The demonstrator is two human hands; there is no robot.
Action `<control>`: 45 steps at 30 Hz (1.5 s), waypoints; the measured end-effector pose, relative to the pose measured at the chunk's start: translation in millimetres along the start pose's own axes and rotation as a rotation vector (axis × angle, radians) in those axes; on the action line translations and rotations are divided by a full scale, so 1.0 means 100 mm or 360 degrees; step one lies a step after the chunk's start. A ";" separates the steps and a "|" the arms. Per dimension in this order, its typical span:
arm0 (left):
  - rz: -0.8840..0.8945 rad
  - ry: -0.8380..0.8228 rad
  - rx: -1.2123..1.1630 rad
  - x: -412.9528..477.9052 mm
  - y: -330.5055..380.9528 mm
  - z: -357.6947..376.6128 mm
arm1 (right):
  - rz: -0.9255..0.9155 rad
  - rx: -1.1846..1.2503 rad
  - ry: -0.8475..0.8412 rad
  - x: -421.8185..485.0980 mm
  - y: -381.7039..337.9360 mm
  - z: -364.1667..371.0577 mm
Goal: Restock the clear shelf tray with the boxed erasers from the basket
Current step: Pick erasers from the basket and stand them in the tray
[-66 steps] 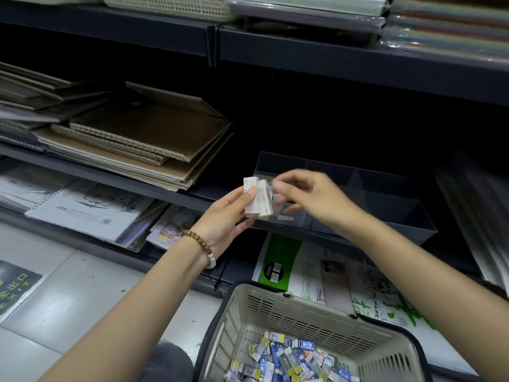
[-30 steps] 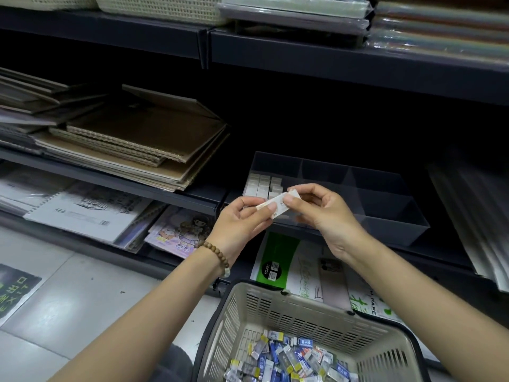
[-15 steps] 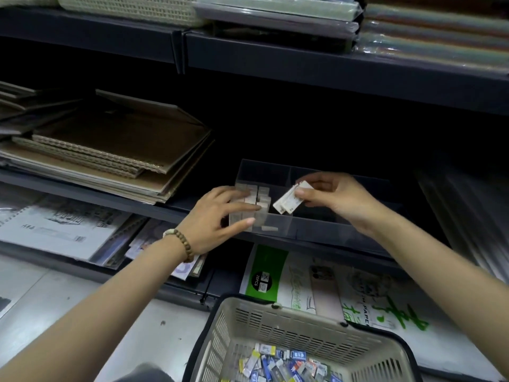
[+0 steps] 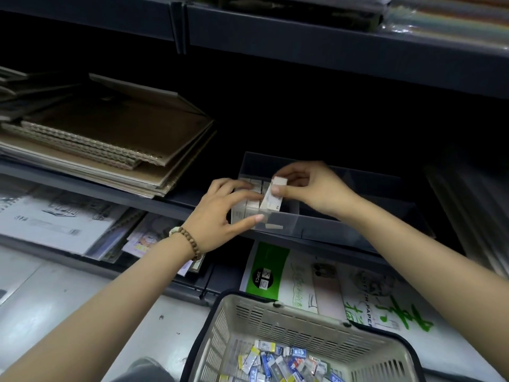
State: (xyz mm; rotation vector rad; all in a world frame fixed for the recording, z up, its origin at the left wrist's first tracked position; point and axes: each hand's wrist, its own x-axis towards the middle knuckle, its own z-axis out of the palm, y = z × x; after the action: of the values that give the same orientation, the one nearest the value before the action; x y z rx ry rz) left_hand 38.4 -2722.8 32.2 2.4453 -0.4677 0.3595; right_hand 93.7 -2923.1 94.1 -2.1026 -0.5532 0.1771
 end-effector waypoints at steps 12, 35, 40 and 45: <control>-0.0110 0.0204 -0.0122 0.05 0.02 0.10 | -0.0031 -0.0067 -0.0013 -0.13 0.03 0.12; -0.0397 0.0224 -0.0519 0.02 0.03 0.22 | 0.0888 -0.0041 -0.0195 0.12 -0.19 0.17; -0.0388 0.0254 -0.0575 -0.01 0.04 0.22 | 0.0868 -0.0314 -0.0235 0.11 -0.22 0.17; -0.0455 0.0183 -0.0553 -0.03 -0.02 0.21 | 0.0984 0.0028 -0.0169 0.12 -0.26 0.21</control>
State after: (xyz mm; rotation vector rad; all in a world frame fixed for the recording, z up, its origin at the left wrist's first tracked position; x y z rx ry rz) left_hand 39.6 -2733.6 13.2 2.1008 -0.1143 0.2694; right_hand 88.9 -2889.2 104.7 -2.1971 0.0571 0.6424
